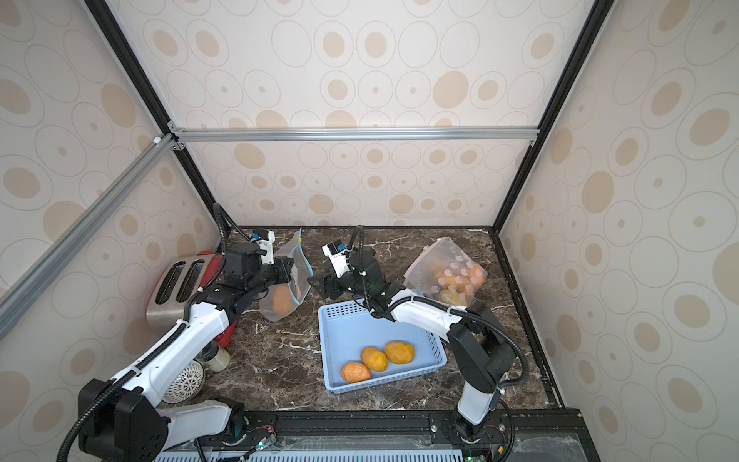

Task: Put the potatoes into a zipper bag and zip it
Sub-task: Place the potato into the zipper food storage bag, then pick up the potato from the basket.

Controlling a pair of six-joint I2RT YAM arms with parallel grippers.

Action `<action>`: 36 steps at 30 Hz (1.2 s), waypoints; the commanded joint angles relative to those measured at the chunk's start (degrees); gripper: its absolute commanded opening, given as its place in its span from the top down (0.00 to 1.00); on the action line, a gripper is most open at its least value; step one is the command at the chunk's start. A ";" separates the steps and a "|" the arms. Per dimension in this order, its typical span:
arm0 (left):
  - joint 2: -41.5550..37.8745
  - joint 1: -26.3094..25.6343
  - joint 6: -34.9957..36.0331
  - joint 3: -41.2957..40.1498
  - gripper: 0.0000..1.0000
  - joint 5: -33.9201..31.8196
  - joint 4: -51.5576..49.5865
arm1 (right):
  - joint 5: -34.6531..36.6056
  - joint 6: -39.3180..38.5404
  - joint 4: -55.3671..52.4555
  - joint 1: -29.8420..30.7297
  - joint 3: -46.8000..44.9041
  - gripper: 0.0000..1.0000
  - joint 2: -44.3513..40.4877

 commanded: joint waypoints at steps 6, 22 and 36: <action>-0.78 0.13 6.93 0.26 1.00 -1.76 -3.54 | 5.41 1.26 0.88 -1.52 -1.27 0.28 -5.05; -1.33 0.21 6.02 -0.75 1.00 2.42 -3.38 | 13.33 1.81 -36.48 -2.70 4.61 0.29 -17.81; -0.71 0.33 6.27 -0.31 1.00 3.05 -4.10 | 24.17 -0.67 -73.22 -2.79 -1.29 0.29 -29.98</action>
